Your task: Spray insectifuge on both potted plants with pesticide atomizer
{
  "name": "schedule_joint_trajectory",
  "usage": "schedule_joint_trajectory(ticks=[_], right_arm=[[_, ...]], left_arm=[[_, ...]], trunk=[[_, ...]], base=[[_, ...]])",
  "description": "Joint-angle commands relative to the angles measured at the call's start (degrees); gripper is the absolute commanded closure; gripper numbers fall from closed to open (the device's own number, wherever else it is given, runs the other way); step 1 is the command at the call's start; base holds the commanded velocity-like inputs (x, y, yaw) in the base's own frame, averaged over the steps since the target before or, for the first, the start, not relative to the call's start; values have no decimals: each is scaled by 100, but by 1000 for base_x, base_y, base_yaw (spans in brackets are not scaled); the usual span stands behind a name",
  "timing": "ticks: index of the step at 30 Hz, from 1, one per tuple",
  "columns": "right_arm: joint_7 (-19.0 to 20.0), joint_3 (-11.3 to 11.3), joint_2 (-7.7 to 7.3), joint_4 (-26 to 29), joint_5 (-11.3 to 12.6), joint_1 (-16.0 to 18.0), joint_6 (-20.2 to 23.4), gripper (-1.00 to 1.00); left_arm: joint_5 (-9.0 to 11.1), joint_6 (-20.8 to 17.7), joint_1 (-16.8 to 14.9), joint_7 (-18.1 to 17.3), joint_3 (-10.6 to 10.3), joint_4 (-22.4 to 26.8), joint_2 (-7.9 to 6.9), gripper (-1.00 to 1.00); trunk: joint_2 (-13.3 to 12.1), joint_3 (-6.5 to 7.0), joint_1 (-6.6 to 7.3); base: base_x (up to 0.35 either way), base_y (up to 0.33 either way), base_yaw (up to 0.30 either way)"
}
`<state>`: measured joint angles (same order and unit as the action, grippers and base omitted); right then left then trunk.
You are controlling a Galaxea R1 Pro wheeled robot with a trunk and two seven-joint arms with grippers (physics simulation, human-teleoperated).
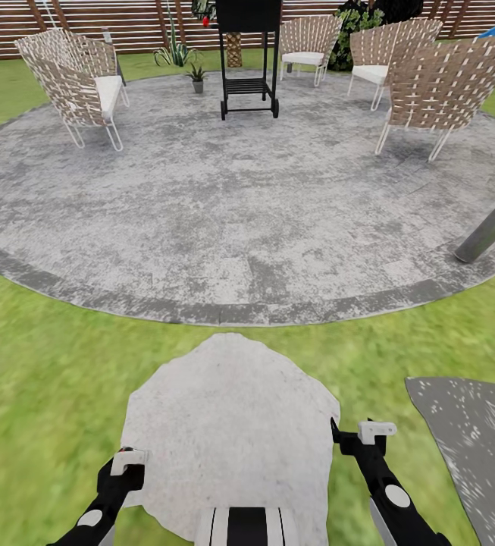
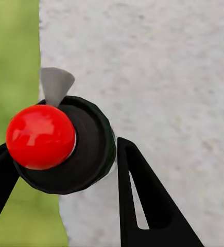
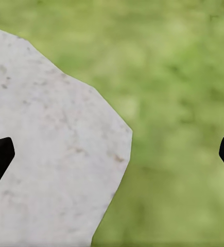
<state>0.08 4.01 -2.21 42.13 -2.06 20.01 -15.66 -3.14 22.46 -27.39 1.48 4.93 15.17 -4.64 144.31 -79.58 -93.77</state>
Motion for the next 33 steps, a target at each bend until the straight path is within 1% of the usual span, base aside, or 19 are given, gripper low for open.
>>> schedule_joint_trajectory(ticks=[1,8,27,33], right_arm=[[1,9,1,-4,-22,2,-16,-100],[1,11,1,-4,-21,2,-16,-100],[-3,3,9,-8,-14,2,-24,-100],[-12,3,27,-156,-9,2,-34,-100]], left_arm=[[-37,19,-3,10,26,-5,2,100],[-37,21,-3,10,26,-5,1,100],[-37,21,-3,10,26,-5,5,100],[-42,14,-1,10,13,-16,7,100]], trunk=[[1,-3,1],[1,-3,1],[-24,418,50],[-32,551,66]], base=[[0,0,0],[0,0,0],[0,0,0],[0,0,0]])
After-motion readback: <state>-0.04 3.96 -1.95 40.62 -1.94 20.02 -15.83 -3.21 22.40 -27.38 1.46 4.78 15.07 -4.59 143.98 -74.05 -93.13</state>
